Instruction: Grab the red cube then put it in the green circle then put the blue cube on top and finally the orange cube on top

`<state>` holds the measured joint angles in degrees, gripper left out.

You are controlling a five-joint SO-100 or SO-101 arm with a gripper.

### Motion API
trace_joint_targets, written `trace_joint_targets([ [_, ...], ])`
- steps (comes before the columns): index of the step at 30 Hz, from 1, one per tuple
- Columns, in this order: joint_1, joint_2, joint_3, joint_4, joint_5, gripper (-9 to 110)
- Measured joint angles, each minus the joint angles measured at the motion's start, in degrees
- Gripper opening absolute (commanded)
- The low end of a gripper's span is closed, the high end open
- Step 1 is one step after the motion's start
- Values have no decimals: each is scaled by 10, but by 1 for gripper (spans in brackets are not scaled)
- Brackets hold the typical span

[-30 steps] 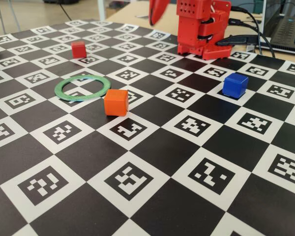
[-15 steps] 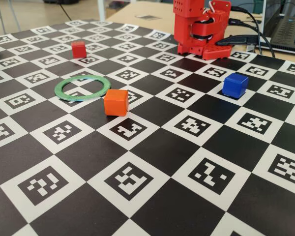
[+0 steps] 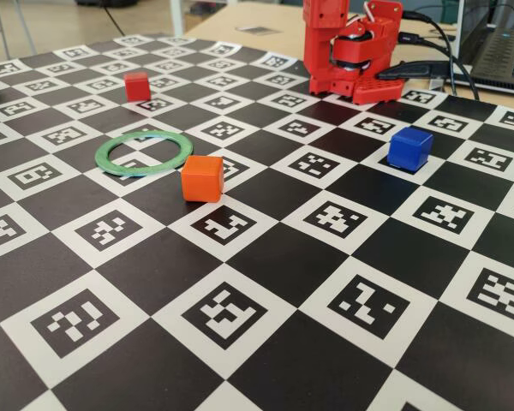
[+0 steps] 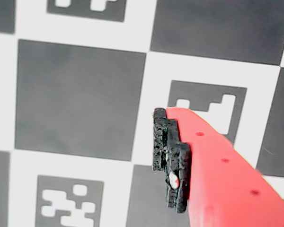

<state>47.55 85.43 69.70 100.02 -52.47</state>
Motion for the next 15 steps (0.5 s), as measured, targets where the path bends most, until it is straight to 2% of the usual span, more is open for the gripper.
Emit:
trace_joint_targets([
  [6, 8, -50, 18, -17, 4, 43],
  [15, 25, -83, 112, -136, 0, 44],
])
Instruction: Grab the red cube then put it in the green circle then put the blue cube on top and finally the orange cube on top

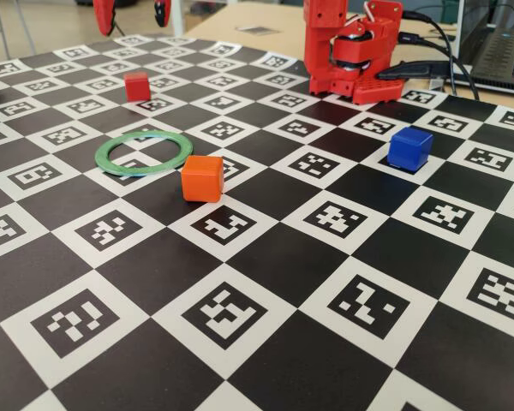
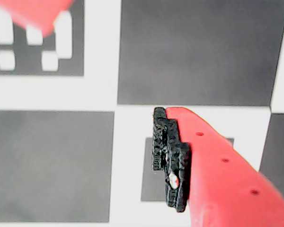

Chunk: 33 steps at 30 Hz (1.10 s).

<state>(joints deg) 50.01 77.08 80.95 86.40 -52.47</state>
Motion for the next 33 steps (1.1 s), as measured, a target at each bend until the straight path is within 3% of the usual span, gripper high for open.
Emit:
trace_joint_targets([
  [21, 7, -44, 126, -190, -1, 44],
  [33, 7, -47, 128, -223, 4, 44],
])
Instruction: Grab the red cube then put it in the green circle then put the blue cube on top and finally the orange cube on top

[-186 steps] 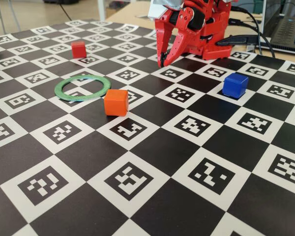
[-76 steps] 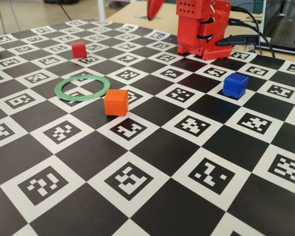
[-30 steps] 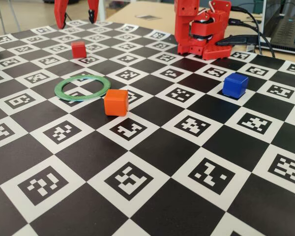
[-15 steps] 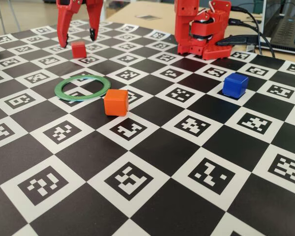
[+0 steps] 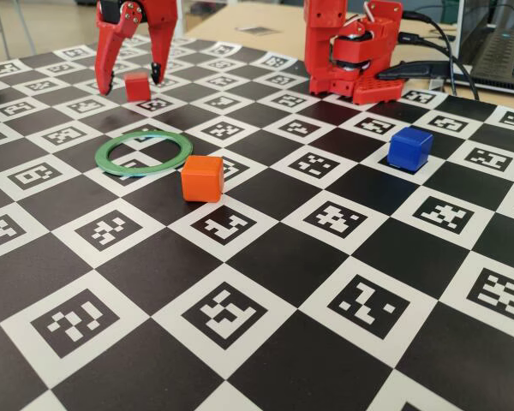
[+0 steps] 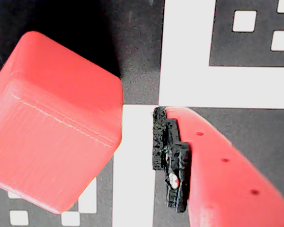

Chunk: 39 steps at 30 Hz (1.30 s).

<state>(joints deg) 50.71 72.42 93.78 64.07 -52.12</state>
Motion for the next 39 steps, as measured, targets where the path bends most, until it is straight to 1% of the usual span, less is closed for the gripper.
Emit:
trace_joint_targets([
  [6, 0, 0, 5, 0, 3, 44],
  [11, -5, -4, 11, -4, 41, 44],
  [27, -14, -4, 11, -19, 234, 44],
  [39, -17, -4, 11, -21, 314, 42],
])
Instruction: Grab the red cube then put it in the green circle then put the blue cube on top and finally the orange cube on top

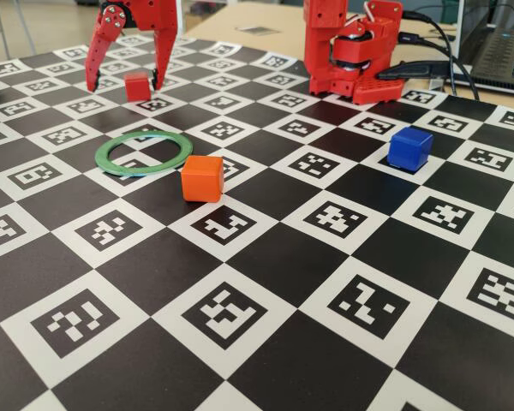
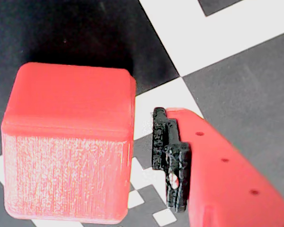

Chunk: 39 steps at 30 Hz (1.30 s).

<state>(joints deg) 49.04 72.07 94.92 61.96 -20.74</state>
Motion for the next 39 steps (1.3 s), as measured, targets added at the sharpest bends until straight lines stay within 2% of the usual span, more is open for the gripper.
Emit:
trace_joint_targets([
  [12, 0, 0, 0, -7, 46, 38],
  [18, 0, 0, 2, -7, 47, 20],
  [23, -3, 0, 5, -7, 54, 9],
  [35, -3, 0, 5, -12, 54, 7],
  [39, -3, 0, -7, 35, 55, 7],
])
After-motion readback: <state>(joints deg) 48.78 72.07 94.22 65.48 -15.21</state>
